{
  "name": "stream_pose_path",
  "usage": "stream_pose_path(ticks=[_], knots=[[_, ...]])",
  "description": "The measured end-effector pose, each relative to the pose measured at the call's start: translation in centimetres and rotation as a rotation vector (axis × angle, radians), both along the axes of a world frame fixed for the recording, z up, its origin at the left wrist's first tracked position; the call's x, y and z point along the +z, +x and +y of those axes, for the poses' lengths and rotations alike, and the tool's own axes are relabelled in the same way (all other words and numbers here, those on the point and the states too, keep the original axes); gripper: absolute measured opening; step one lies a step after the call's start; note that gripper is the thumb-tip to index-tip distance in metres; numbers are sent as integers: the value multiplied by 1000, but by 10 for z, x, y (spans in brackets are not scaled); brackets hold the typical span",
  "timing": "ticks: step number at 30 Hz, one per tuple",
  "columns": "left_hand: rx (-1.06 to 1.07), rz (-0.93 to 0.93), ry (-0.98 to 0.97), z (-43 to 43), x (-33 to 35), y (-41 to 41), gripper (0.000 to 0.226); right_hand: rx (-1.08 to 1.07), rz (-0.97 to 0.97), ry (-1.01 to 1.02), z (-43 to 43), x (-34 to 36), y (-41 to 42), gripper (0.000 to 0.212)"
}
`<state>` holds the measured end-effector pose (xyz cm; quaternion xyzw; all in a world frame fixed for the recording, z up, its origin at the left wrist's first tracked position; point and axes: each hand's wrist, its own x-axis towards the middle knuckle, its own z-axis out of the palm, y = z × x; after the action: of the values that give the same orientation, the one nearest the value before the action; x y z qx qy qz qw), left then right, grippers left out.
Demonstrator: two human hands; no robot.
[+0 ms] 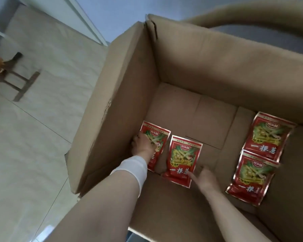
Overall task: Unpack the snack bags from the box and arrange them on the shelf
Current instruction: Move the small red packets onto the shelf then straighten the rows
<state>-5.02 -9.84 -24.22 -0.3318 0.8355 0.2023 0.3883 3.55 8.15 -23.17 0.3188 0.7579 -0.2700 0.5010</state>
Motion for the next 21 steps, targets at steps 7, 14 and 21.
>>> stream_pose_path(ticks=[7,14,21], knots=[[-91,-18,-193,9,-45,25,85,-369,-16,180,-35,-51,-5,98],[-18,0,-220,7,-43,23,95,-500,-1,97,-29,-59,-2,73],[-8,-48,-10,-3,-37,23,64,-611,-40,-144,-3,-44,5,53]])
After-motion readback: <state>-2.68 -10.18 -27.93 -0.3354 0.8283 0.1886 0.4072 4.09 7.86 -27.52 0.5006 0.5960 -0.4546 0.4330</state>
